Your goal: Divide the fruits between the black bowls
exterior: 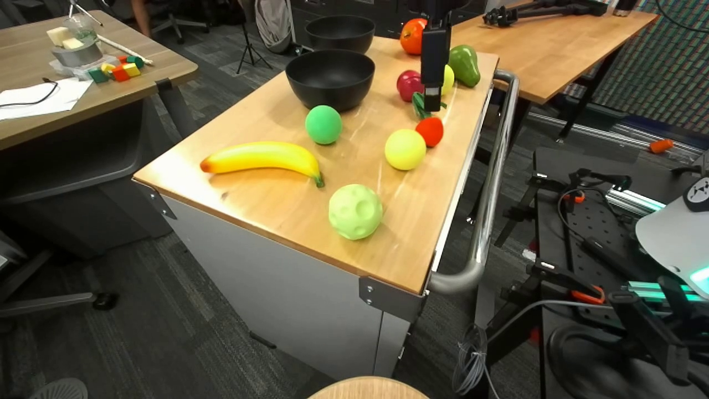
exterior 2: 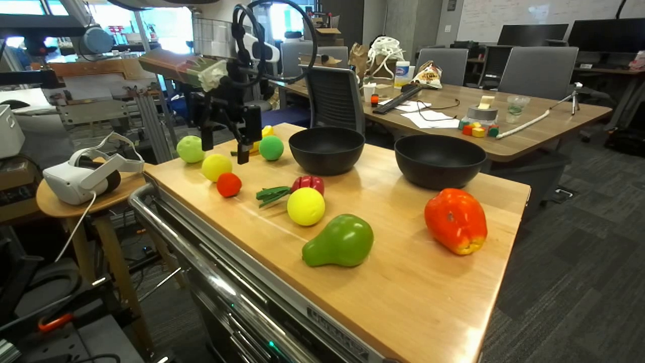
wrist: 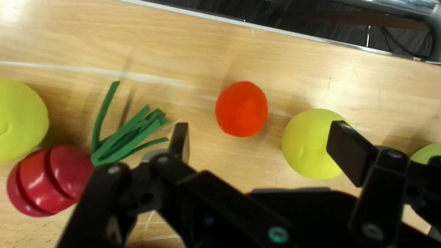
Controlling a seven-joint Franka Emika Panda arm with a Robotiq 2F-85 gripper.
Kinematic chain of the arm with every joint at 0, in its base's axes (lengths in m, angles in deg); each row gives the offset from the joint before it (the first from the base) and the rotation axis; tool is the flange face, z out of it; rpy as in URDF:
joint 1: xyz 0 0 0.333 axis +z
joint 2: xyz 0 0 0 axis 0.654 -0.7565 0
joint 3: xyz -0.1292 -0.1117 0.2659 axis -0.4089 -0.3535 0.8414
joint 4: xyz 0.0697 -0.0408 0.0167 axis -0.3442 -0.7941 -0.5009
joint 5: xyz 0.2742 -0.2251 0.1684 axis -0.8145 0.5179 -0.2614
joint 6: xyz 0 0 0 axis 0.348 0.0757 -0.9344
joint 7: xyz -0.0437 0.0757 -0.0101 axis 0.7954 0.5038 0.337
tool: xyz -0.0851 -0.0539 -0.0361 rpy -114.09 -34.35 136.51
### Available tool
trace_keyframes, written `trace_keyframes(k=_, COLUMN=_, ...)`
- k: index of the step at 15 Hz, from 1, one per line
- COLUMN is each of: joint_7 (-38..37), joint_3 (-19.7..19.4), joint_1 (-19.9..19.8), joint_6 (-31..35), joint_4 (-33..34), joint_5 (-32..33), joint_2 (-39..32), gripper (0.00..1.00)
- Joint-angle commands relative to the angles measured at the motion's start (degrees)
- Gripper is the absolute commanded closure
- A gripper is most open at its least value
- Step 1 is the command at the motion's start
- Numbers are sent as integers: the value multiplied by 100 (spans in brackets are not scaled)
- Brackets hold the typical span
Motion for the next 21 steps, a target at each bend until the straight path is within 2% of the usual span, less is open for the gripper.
trace_keyframes(k=1, joint_7=-20, joint_3=80, joint_1=-88, joint_6=86, joint_4=-36, joint_5=14, joint_2=23, gripper=0)
trace_keyframes(k=7, joint_7=-260, joint_3=242, joint_1=12, joint_6=1365, joint_4=-392, joint_5=-62, joint_2=44, gripper=0)
trace_keyframes(k=14, joint_7=57, joint_3=495, joint_1=210, joint_6=1447, joint_4=-390, joint_5=-544, joint_2=-166, gripper=0)
trace_keyframes(k=18, joint_7=201, joint_3=557, joint_1=237, joint_6=1592, joint_4=-380, joint_5=-613, joint_2=-429, gripper=0)
trace_keyframes(k=19, joint_7=166, joint_3=569, joint_1=223, joint_6=1665, joint_4=-391, joint_5=-501, joint_2=-505, gripper=11)
trace_keyframes(k=20, joint_7=208, joint_3=579, joint_1=221, joint_6=1703, joint_4=-389, joint_5=-476, joint_2=-553, gripper=27)
trace_keyframes(k=21, joint_7=230, joint_3=587, joint_1=217, joint_6=1751, joint_4=-384, joint_5=-456, joint_2=-596, gripper=34)
